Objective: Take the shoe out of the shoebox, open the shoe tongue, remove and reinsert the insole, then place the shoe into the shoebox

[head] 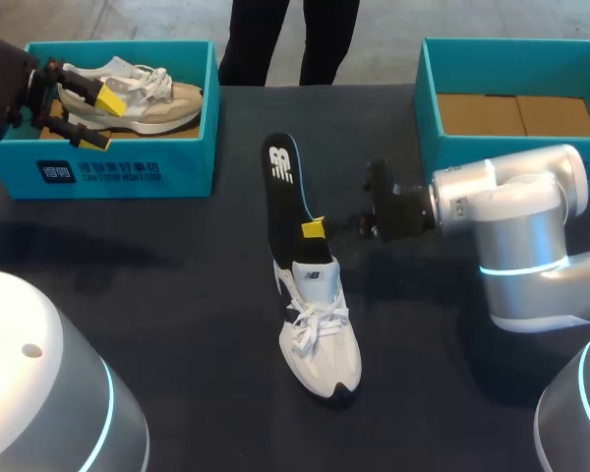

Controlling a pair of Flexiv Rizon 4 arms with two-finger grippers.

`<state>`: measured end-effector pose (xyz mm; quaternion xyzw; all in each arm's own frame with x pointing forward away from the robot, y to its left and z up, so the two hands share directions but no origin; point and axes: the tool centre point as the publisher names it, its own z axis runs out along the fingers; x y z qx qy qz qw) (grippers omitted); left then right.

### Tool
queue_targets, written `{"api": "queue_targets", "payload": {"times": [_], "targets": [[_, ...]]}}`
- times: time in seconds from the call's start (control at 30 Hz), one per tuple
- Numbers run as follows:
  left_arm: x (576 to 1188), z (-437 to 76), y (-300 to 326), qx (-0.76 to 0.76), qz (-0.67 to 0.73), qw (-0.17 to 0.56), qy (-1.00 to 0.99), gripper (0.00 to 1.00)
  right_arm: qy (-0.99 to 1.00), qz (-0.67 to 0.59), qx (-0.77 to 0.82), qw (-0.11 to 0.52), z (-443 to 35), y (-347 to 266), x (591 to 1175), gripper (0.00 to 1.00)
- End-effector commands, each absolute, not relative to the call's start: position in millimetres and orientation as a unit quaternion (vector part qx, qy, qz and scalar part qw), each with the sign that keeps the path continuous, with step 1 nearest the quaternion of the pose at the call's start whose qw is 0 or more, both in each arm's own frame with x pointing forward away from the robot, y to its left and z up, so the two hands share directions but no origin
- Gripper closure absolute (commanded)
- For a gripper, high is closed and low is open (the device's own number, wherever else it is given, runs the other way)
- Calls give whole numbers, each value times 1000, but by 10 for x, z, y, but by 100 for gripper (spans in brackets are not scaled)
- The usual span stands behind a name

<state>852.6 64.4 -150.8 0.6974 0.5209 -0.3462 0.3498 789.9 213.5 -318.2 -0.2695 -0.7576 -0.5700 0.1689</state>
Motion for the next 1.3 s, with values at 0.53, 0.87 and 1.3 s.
{"api": "queue_targets", "payload": {"times": [0.53,0.87,1.3], "targets": [[8526,-1513,642,698,-345,350,521,0,-746,-594,-235,188,-3280,2107,7840,100],[8526,-1513,642,698,-345,350,521,0,-729,-605,-253,197,-3341,2036,7844,100],[8526,-1513,642,698,-345,350,521,0,-727,-595,-273,210,-3449,1994,7771,100]]}}
